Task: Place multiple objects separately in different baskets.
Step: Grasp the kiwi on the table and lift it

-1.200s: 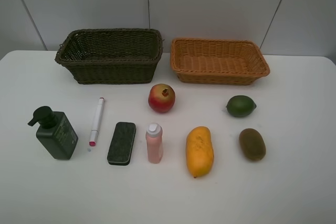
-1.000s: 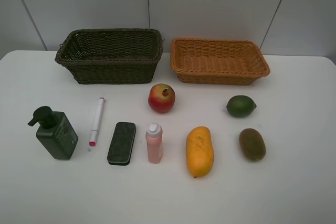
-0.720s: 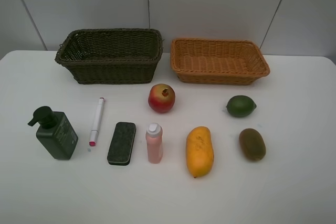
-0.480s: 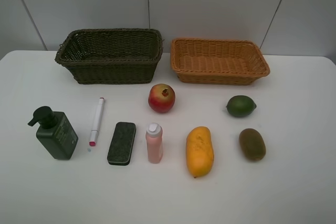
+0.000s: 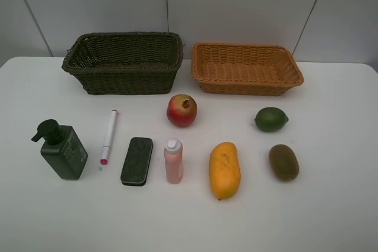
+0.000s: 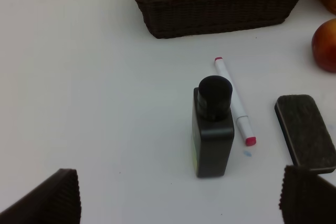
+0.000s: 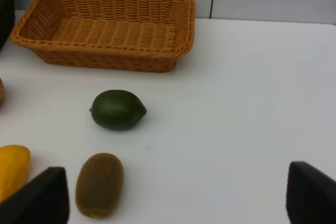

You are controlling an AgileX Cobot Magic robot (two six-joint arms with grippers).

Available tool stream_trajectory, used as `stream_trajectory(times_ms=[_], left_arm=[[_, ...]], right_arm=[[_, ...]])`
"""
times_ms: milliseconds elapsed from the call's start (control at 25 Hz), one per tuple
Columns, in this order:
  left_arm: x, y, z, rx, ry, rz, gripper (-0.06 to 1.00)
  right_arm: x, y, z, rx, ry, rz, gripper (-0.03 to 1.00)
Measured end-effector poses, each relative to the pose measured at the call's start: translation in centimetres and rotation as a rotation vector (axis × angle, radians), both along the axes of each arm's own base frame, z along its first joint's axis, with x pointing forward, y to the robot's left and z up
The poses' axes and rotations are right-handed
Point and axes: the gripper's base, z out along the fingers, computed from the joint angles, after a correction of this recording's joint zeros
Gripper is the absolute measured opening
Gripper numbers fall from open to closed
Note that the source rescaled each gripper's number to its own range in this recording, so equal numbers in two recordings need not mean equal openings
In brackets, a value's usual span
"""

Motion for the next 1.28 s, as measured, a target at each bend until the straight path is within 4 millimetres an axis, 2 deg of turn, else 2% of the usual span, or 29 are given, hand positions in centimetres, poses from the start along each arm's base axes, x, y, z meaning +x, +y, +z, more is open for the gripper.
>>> stream_trajectory(times_ms=[720,880,1040,1280], left_arm=[[0.0,0.0,0.0,0.0,0.0,0.0,1.0],[0.0,0.0,0.0,0.0,0.0,0.0,1.0],[0.0,0.0,0.0,0.0,0.0,0.0,1.0],[0.0,0.1,0.0,0.009,0.0,0.007,1.0]], right_arm=[[0.0,-0.2,0.1,-0.005,-0.004,-0.02,0.99],[0.0,-0.2,1.2,0.021,-0.051,-0.033,0.99],[2.0,-0.2,3.1,0.029,-0.012,-0.036,0.99],[7.8,-0.3,4.9,0.027,0.171,-0.038,0.99]])
